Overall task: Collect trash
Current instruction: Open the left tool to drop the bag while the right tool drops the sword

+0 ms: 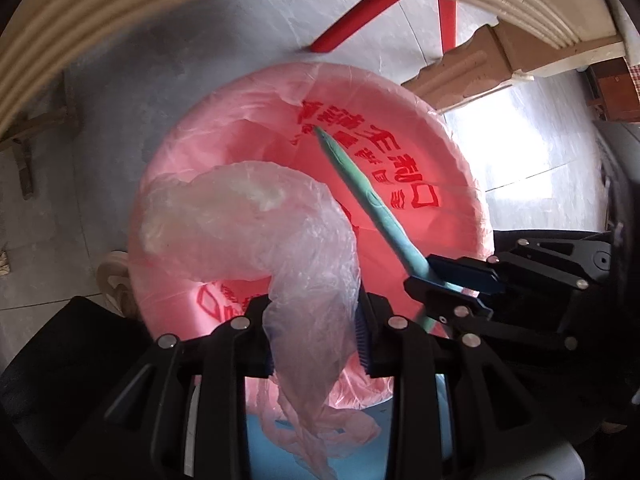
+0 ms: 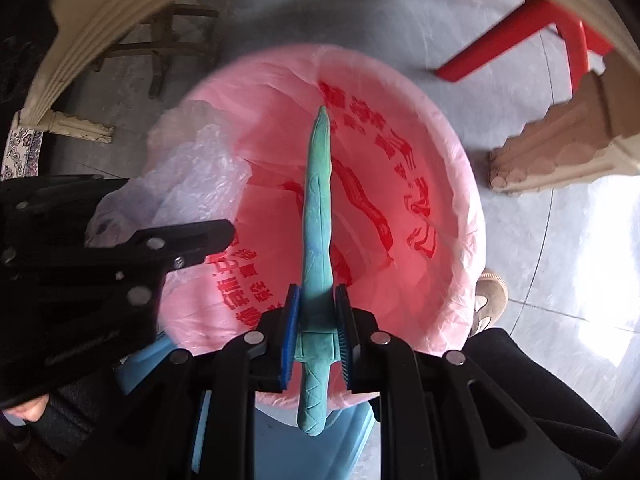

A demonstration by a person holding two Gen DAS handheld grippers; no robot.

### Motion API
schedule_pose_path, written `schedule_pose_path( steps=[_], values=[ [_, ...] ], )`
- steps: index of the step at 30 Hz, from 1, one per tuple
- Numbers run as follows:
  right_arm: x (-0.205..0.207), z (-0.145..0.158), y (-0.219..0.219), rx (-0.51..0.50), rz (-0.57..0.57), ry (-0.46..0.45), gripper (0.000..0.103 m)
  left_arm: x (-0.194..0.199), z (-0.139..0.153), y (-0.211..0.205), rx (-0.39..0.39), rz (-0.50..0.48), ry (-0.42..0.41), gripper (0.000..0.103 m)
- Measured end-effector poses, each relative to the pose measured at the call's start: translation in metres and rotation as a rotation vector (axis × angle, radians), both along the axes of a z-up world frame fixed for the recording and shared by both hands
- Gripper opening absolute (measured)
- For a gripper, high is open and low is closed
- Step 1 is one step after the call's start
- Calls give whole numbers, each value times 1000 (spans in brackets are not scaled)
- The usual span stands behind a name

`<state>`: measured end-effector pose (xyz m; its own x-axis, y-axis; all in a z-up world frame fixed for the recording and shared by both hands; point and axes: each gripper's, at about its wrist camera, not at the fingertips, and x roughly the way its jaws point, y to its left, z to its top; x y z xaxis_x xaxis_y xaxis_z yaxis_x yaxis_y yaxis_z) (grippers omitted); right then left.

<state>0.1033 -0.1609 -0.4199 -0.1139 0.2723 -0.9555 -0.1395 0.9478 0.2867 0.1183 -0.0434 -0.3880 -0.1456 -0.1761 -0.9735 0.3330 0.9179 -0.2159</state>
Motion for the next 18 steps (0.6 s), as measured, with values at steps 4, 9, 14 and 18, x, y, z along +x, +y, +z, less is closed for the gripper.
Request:
schedule_pose_path(
  steps=[4,9,14,18],
  values=[
    [4,-18,-3,6,-11,42,18,3,-17,0,-26,12,49,29],
    [6,-30,5,-1,13,56,18,1,-35,-3,-62,19,119,29],
    [9,-40,10,0,22,69,18,1,-51,-3,-41,29,146,29],
    [10,-40,18,-7,43,58,19,2,-63,-1,-23,37,163,32]
  ],
)
